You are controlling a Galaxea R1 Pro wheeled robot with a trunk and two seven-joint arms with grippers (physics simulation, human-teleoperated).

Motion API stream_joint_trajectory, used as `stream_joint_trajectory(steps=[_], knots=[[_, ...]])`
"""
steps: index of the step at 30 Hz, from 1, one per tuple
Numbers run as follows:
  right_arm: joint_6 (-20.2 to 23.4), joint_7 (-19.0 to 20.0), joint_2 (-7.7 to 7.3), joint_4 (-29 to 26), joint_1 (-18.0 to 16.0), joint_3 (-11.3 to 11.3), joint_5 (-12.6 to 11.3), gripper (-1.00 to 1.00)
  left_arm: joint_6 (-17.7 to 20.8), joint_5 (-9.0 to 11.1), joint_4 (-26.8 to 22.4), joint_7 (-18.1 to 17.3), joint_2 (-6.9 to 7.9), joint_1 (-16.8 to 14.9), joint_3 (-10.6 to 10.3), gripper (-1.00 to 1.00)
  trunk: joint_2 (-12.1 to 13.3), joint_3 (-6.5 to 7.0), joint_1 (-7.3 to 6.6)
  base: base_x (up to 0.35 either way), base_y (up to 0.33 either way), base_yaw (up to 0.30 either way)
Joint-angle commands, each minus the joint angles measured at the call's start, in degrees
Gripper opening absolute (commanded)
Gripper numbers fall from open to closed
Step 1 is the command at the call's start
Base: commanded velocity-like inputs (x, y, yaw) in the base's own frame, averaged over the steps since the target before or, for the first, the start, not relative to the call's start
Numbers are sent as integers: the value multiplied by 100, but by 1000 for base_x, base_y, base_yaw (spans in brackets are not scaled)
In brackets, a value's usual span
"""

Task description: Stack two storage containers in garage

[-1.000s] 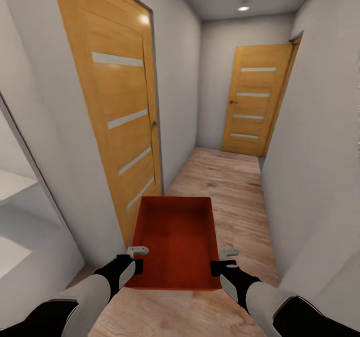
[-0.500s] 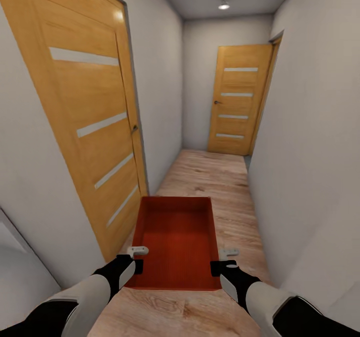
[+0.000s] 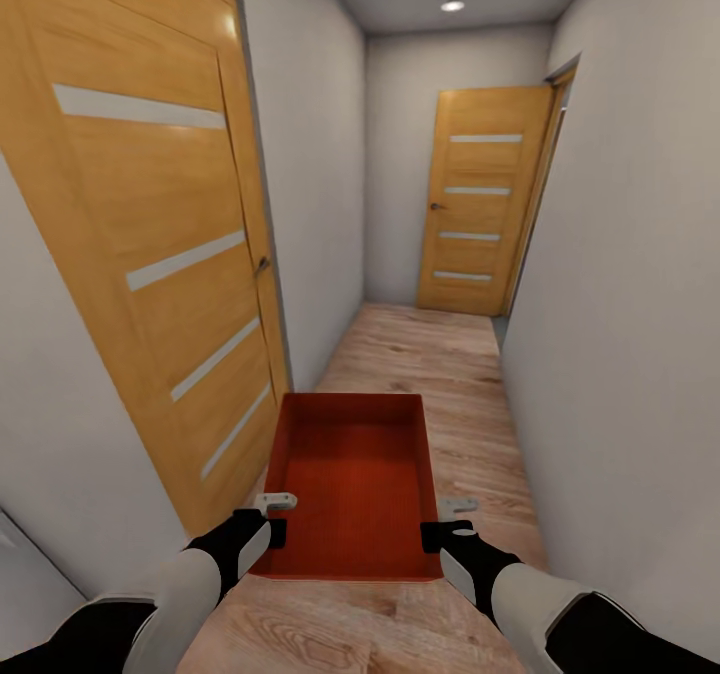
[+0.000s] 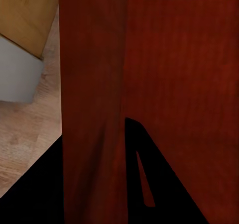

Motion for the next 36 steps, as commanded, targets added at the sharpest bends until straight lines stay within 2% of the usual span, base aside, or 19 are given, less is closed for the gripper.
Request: stream_joint_trajectory(steps=[1, 14, 28, 36], knots=[[22, -32, -6, 41, -2, 67, -92, -100, 28, 7, -31, 38, 137, -5, -63, -100, -13, -12, 7, 322, 0, 0], [22, -32, -1, 41, -2, 69, -92, -100, 28, 7, -31, 36, 137, -4, -63, -100, -13, -12, 7, 322, 0, -8], [22, -32, 3, 41, -2, 73, -92, -100, 31, 7, -31, 32, 137, -4, -63, -100, -13, -12, 7, 322, 0, -217], [22, -32, -4, 41, -2, 68, -92, -100, 31, 7, -31, 36, 137, -5, -63, -100, -13, -12, 7, 322, 0, -40]])
